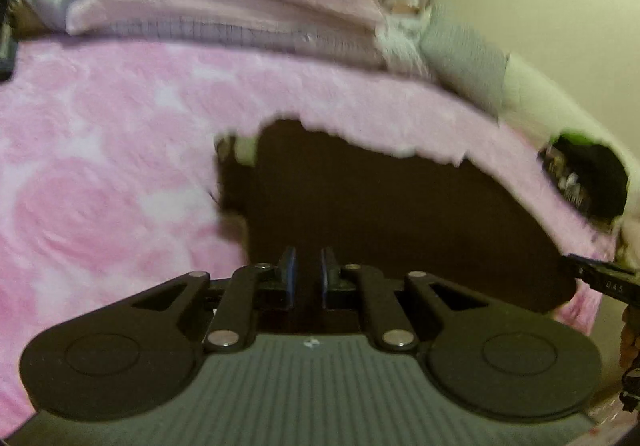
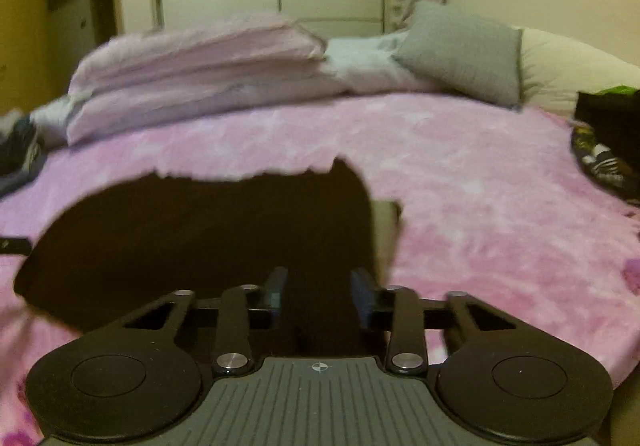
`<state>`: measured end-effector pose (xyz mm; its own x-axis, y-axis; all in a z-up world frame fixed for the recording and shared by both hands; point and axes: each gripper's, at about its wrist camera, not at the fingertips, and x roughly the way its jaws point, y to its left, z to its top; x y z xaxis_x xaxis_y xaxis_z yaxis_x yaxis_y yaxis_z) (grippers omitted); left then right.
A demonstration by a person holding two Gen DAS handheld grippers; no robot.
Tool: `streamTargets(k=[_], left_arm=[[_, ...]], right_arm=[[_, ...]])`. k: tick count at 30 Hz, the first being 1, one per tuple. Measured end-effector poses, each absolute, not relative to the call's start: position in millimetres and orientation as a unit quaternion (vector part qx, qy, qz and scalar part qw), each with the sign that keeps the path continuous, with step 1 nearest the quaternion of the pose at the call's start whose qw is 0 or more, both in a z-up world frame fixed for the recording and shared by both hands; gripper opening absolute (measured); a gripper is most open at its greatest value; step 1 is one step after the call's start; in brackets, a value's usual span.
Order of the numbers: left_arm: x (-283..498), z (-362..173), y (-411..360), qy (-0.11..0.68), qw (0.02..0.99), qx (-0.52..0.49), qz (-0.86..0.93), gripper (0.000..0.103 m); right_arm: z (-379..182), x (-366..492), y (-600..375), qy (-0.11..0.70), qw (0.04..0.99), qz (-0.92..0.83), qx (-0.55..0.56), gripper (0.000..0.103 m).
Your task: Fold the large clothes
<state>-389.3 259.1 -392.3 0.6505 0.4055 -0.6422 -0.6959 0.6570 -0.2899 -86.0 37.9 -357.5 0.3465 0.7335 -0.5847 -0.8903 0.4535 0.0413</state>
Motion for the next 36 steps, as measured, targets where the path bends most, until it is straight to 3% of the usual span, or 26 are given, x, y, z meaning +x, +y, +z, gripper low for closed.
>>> streamTargets(k=[3, 6, 8, 10, 14, 21, 36], left_arm=[[-380.9, -408.6, 257.7, 0.276, 0.857, -0.28, 0.334, 0.008], [-380.0, -394.5, 248.3, 0.276, 0.855, -0.276, 0.342, 0.012], [-380.4, -381.7, 236.2, 0.285, 0.854, -0.263, 0.347, 0.017], [-384.2, -368.9, 220.5, 0.288, 0.852, -0.25, 0.359, 0.033], [-392.8, -346.5, 181.2, 0.29, 0.853, -0.245, 0.359, 0.042], [-416.0, -314.3, 99.5, 0.289, 0.857, -0.225, 0.363, 0.063], [-440.3, -261.1, 14.2, 0.274, 0.874, -0.163, 0.365, 0.078]], right_arm=[[-390.5, -79.0, 46.8, 0.32, 0.802, 0.474, -0.17, 0.024], [-380.1, -81.6, 38.7, 0.333, 0.806, 0.467, -0.149, 0.025], [-366.4, -86.3, 31.3, 0.339, 0.803, 0.469, -0.143, 0.037], [-353.2, -96.2, 21.6, 0.34, 0.8, 0.475, -0.138, 0.049], [-335.3, -120.6, -0.7, 0.344, 0.794, 0.484, -0.128, 0.062], [-315.6, -165.6, -39.7, 0.346, 0.778, 0.506, -0.136, 0.063], [-268.2, -217.0, -93.8, 0.297, 0.78, 0.536, -0.124, 0.065]])
